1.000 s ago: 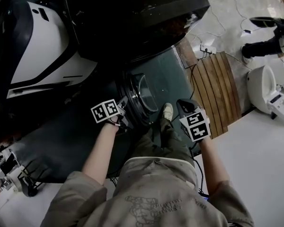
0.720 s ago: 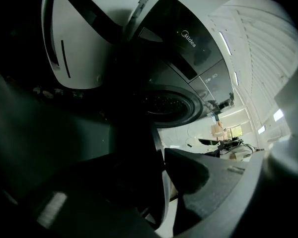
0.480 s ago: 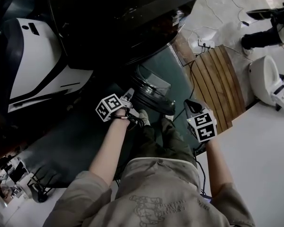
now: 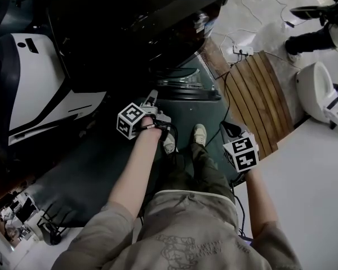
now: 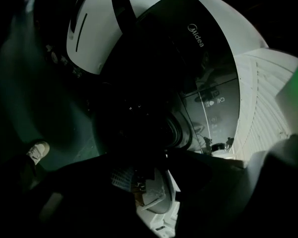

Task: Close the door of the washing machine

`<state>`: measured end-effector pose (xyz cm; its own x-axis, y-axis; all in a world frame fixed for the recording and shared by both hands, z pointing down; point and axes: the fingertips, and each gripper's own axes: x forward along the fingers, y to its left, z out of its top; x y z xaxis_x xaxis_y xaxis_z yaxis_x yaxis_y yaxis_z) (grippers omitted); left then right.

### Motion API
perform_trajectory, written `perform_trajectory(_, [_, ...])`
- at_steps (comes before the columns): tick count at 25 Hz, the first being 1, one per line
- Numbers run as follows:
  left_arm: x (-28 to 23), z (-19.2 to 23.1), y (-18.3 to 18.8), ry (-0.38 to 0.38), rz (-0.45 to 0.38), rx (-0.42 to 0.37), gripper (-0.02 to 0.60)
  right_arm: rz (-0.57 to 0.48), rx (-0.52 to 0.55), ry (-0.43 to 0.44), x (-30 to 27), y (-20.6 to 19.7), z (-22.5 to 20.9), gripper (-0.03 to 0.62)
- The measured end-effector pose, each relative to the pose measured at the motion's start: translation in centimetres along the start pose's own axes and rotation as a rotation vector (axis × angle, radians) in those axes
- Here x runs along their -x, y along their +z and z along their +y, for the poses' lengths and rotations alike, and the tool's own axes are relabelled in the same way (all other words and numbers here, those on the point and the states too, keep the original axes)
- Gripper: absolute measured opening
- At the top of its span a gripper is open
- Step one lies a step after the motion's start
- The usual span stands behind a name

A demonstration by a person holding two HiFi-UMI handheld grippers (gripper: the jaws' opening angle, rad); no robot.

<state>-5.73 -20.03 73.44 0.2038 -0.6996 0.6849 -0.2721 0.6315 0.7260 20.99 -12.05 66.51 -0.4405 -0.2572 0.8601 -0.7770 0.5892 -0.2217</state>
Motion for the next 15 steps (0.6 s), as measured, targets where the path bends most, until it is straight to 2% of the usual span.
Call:
perform_trajectory(8, [-3.2,-2.7,2.2,-0.060,-0.125,0.127,0.222,-0.028,-0.022,-0.020,-0.2,0.7,-1.6,0.028])
perform_trajectory(15, [-5.4,-4.9,4.7,-0.109,-0.231,0.227,0.229,0.009,-0.051,-0.029,-0.3,-1.5,-1.9,0.028])
